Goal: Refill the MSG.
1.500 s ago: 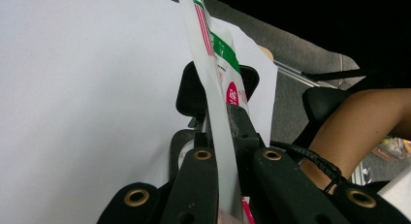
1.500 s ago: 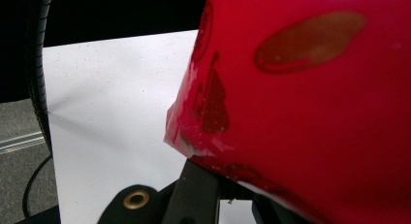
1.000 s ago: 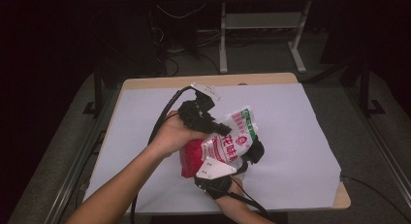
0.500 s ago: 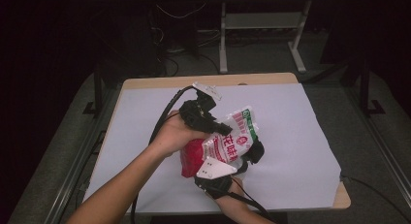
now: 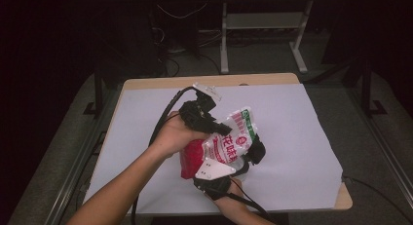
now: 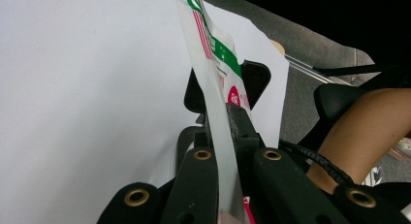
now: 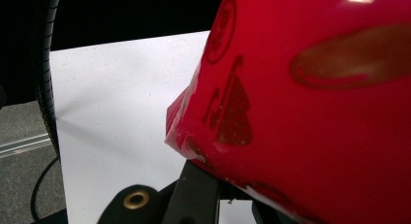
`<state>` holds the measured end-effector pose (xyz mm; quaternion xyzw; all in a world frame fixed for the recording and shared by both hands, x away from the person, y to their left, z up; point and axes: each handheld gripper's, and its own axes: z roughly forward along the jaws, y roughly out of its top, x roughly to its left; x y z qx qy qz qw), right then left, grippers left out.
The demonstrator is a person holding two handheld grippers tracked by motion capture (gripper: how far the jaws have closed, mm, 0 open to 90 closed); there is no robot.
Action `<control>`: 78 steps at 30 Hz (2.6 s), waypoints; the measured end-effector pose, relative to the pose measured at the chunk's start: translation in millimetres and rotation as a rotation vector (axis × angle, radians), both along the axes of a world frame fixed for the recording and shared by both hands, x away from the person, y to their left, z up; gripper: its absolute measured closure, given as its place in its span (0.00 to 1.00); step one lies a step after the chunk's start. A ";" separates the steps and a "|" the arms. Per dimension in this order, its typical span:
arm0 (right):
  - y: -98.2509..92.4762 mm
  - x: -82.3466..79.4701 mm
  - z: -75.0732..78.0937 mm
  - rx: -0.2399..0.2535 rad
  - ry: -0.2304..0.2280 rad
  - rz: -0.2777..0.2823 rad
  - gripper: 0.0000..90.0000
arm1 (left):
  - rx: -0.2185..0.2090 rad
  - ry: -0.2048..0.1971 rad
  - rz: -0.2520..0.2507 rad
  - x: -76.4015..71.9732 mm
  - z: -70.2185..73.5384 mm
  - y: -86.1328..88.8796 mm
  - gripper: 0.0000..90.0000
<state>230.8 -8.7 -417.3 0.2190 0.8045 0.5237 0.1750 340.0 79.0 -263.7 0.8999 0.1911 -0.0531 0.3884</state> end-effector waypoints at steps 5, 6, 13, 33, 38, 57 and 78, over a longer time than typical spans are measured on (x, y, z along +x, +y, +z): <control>1.9 0.6 -0.9 0.001 0.005 -0.001 1.00 | 0.002 0.005 0.009 0.1 -0.5 0.9 1.00; 2.0 0.5 -0.9 0.001 0.005 -0.001 1.00 | 0.004 0.005 0.009 0.1 -0.5 0.9 1.00; 2.0 0.7 -0.7 0.005 0.006 0.003 1.00 | 0.006 0.009 0.022 0.2 -0.4 0.4 1.00; 2.0 2.8 -1.3 0.021 0.018 0.007 1.00 | 0.014 0.013 0.035 1.5 -1.7 -3.5 1.00; 2.3 3.3 -1.4 0.020 0.019 0.007 1.00 | 0.019 0.013 0.033 2.0 -2.3 -3.7 1.00; 2.4 4.3 0.0 0.030 0.031 0.006 1.00 | 0.021 0.011 0.039 2.6 -1.8 -6.7 1.00; 2.9 5.0 0.4 0.034 0.029 0.008 1.00 | 0.023 0.008 0.042 2.6 -1.8 -7.6 1.00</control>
